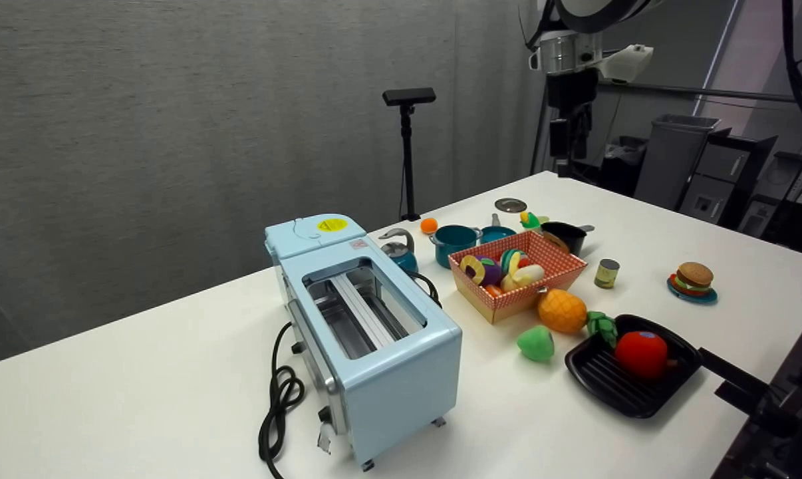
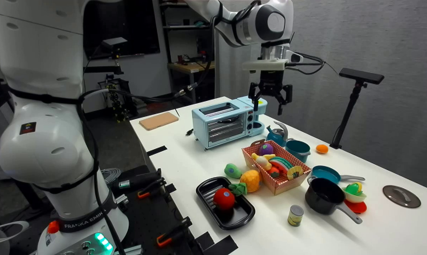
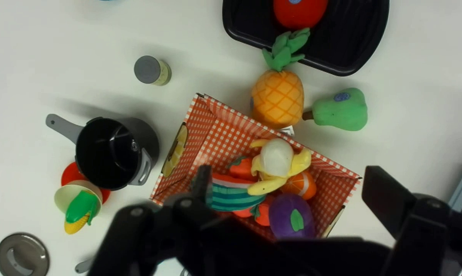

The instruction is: Move the banana plush toy from the box to the counter

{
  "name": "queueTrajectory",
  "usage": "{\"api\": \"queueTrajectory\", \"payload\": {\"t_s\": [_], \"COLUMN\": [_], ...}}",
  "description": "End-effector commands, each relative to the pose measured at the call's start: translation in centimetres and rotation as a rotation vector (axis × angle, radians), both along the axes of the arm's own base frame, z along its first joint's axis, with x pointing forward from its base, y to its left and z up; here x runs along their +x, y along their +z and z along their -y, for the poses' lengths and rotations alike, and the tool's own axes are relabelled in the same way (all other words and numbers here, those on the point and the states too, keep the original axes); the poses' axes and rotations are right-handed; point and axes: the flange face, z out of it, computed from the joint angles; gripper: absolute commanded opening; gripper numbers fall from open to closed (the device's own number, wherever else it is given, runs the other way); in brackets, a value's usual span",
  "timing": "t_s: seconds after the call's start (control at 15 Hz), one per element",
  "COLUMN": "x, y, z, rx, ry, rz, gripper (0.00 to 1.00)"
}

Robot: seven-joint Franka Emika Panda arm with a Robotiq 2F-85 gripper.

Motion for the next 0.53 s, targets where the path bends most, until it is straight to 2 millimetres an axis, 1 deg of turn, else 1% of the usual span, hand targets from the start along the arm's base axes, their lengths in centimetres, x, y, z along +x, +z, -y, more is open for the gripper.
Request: {"api": "queueTrajectory", "payload": {"t_s": [0.0, 0.2, 0.47], "x": [0.9, 1.9, 3.8], "y": [-1.5, -3.2, -5.0], "z": [-0.2, 0.2, 2.0], "rx": [0.111, 0.178, 0.224], "ry": [0.080, 0.125, 0.155], "rz": [-0.046, -0.070, -0.094], "gripper": [1.00, 1.00, 0.98]}}
